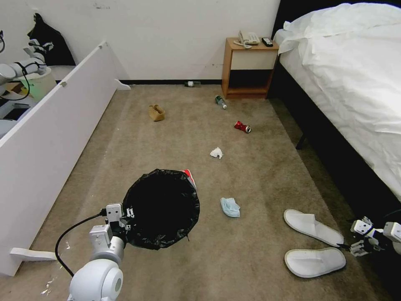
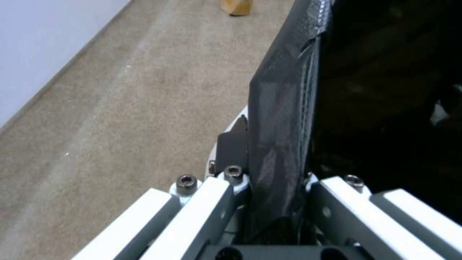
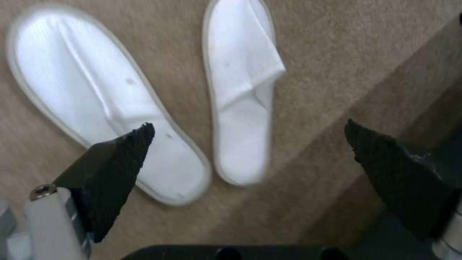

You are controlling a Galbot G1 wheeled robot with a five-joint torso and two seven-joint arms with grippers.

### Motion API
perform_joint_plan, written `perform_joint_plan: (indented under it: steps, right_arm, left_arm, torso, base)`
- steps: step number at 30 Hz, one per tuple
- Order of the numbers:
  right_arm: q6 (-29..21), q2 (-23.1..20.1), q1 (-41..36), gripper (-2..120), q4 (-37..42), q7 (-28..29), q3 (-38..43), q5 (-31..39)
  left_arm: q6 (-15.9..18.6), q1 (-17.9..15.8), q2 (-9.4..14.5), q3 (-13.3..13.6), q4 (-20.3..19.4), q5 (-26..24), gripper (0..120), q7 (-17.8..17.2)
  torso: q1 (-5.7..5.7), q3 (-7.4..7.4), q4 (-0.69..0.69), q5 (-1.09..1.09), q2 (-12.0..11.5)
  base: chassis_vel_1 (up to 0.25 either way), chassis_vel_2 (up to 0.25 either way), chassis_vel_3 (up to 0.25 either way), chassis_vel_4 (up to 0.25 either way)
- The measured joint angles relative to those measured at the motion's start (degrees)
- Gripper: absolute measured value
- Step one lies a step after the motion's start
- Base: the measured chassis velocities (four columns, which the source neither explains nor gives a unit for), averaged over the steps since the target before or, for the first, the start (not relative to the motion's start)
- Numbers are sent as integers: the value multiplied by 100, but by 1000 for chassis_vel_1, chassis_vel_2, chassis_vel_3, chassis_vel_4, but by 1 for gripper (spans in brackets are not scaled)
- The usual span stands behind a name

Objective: Pick up the trash bin and place the garbage on the floor into it.

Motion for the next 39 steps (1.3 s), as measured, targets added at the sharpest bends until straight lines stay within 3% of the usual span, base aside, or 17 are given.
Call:
perform_joint_plan:
  steps: [3,4,5,9,11,21,23,39]
  right_arm:
    - [61,-138,-66,100,-36,-90,87,-110]
    - [96,-396,-316,100,-46,-157,398,-164]
    - [118,-645,-540,100,-37,-295,645,-187]
    - [128,-939,-674,100,-12,-455,742,-162]
    - [89,-1366,-747,100,-22,-489,770,90]
    - [-138,-2005,-1201,100,-75,-371,752,754]
    - [-228,-2232,-1428,100,-60,-261,817,1032]
    - [-150,-2422,-1815,100,-235,-835,795,949]
  left_arm:
    - [-5,-5,-7,-4,2,-27,2,0]
    - [-10,-7,-8,-9,6,-57,2,8]
    - [-25,-9,-8,-11,13,-90,2,19]
    - [-49,-11,19,-27,42,-156,2,43]
    - [-107,-37,71,-69,99,-241,2,88]
    - [-174,-181,239,-158,235,-536,2,153]
    - [-173,-200,227,-147,233,-610,2,147]
    - [-251,-89,-29,-273,323,-343,2,193]
  torso:
    - [0,0,-3,0,0]
    - [0,0,-9,2,0]
    - [0,0,4,-6,1]
    - [0,0,3,2,0]
    - [0,0,-1,-3,0]
    - [0,0,-4,0,0]
    - [0,0,0,0,0]
    - [0,0,-2,1,0]
  base:
    - [0,0,0,0]
    - [0,0,0,0]
    - [0,0,0,0]
    - [0,0,0,0]
    - [0,0,0,0]
    - [0,0,0,0]
    - [0,0,0,0]
    - [0,0,0,0]
